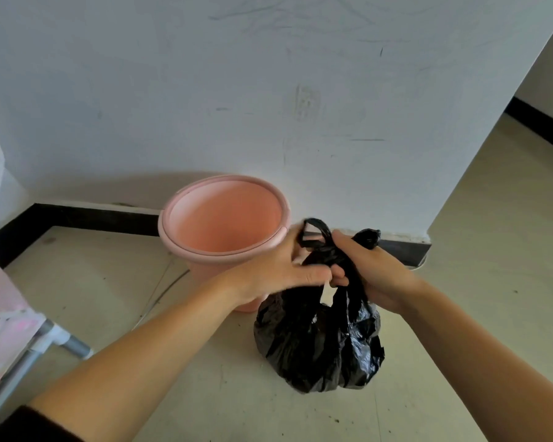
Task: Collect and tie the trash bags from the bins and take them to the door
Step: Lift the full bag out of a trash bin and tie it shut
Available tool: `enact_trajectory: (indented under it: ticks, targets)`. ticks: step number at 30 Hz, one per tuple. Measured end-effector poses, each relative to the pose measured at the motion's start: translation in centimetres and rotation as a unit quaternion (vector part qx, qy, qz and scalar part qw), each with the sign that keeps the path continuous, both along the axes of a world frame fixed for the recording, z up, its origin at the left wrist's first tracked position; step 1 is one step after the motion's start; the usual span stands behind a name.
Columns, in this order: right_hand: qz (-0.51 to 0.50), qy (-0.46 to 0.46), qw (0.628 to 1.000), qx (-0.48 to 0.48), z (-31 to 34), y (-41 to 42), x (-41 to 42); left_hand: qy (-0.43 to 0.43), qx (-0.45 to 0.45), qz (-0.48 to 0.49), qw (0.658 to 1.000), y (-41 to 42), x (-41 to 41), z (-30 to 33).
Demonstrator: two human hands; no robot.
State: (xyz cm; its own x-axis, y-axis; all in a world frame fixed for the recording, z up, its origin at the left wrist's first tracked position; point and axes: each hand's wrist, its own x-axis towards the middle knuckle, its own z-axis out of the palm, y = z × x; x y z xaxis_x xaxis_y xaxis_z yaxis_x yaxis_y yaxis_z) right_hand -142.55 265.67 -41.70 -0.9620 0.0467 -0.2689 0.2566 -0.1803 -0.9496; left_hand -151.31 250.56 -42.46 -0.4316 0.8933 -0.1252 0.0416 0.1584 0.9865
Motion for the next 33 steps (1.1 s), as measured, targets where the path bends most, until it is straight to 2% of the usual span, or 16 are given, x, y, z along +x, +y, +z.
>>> enact_trajectory:
  ticks: [1,3,5,7,10,13,15,18,19,21,23,24,26,29,30,33]
  targets:
    - [0.007,-0.007,1.0,-0.028,0.0,0.3,0.1,0.004,-0.026,-0.046,0.999,0.1,0.6,-0.8]
    - [0.049,-0.009,0.998,-0.036,0.1,0.9,0.6,0.023,-0.044,-0.042,0.998,0.2,1.3,-2.0]
    - [0.115,0.021,0.992,0.055,0.2,1.5,1.1,0.018,-0.036,0.026,0.999,0.3,0.9,-2.0]
    - [0.134,0.055,0.97,0.197,0.1,1.6,1.3,-0.044,-0.019,0.086,0.995,0.1,0.0,-1.9]
    - [0.036,0.059,0.928,0.366,-1.1,1.5,0.7,-0.126,-0.013,0.04,0.991,-0.2,-0.3,-2.0]
    - [-0.068,0.097,0.912,0.392,-2.2,0.7,0.6,-0.219,-0.077,0.002,0.973,0.1,0.0,-2.6]
    - [-0.076,0.136,0.907,0.391,-2.5,0.1,0.6,-0.272,-0.088,0.036,0.957,0.5,0.0,-2.9]
    - [-0.05,0.167,0.891,0.419,-2.8,-0.5,0.7,-0.343,-0.085,0.142,0.925,1.2,0.1,-3.3]
    - [-0.041,0.167,0.877,0.448,-3.1,-0.5,0.7,-0.33,-0.101,0.181,0.921,1.4,0.0,-3.7]
    - [-0.025,0.139,0.824,0.548,-4.0,0.0,0.8,-0.26,-0.15,0.251,0.92,1.9,-0.3,-5.1]
    - [-0.026,0.075,0.766,0.637,-4.9,1.4,1.0,-0.087,-0.218,0.279,0.931,1.5,-1.1,-6.9]
    - [-0.026,0.029,0.753,0.656,-5.5,2.4,1.2,0.022,-0.254,0.266,0.93,0.7,-1.5,-7.8]
    - [0.0,-0.067,0.707,0.705,-7.2,4.7,2.2,0.173,-0.331,0.227,0.899,-1.5,-2.2,-9.9]
    - [0.088,-0.141,0.601,0.781,-11.0,7.3,4.1,0.24,-0.425,0.185,0.853,-4.8,-3.1,-12.7]
    - [0.111,-0.153,0.583,0.79,-12.2,8.0,4.7,0.246,-0.45,0.181,0.839,-5.7,-3.2,-13.3]
    - [0.134,-0.194,0.578,0.781,-13.9,10.0,6.4,0.273,-0.513,0.188,0.792,-7.7,-3.7,-14.5]
